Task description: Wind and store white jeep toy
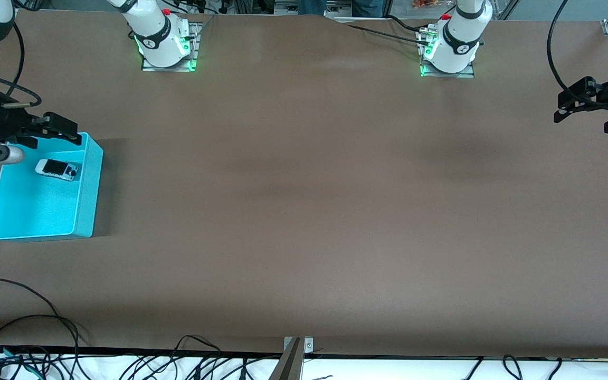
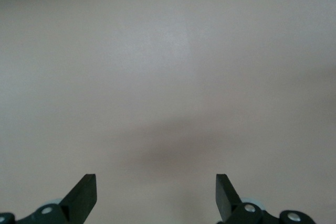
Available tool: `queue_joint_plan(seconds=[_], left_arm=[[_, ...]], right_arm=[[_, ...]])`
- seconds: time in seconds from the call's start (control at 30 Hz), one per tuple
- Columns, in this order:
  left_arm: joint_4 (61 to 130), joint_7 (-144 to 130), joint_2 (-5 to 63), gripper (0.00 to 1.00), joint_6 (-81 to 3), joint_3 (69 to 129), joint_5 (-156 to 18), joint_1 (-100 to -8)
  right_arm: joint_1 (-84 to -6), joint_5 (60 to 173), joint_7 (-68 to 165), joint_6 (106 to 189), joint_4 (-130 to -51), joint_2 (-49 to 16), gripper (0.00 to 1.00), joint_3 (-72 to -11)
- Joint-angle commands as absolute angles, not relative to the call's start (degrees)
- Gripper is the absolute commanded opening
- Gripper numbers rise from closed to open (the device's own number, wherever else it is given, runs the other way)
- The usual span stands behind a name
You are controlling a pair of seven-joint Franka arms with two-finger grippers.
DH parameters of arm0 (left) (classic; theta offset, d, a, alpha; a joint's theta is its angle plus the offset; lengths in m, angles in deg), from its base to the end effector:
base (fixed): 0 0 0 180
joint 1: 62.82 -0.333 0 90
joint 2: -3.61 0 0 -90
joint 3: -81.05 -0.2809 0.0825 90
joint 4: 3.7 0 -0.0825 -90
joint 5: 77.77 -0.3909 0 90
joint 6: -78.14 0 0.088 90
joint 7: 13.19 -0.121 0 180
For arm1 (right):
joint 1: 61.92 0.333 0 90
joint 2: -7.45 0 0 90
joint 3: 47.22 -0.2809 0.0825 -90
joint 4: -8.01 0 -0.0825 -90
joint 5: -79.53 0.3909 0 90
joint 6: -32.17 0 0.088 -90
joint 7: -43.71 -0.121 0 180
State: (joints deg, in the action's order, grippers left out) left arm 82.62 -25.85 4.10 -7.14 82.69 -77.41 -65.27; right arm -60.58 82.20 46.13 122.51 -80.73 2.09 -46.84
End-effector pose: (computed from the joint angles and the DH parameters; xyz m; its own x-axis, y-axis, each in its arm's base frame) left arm 0.5553 0.0071 0.5940 0.9783 -0.2059 -0.0246 -0.2056 -0.9786 0.0122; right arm 0.5839 0.0155 0.5329 0.9963 0.0586 -0.0636 0.0556 -0.9973 -0.0486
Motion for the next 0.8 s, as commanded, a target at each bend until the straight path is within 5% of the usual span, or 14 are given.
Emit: queue_joint_plan(seconds=[0.0,0.77], left_arm=[[80.6,-25.8,4.9,1.00,-5.7,82.8,-77.2,-65.1],[80.5,-25.8,4.8,1.00,-5.0,83.6,-77.3,-65.0]], right_arm=[[-66.0,81.1,45.0,126.5,-87.9,7.8,1.00,-52.0],[-67.5,81.0,45.4,125.8,-85.3,5.6,1.00,-52.9]])
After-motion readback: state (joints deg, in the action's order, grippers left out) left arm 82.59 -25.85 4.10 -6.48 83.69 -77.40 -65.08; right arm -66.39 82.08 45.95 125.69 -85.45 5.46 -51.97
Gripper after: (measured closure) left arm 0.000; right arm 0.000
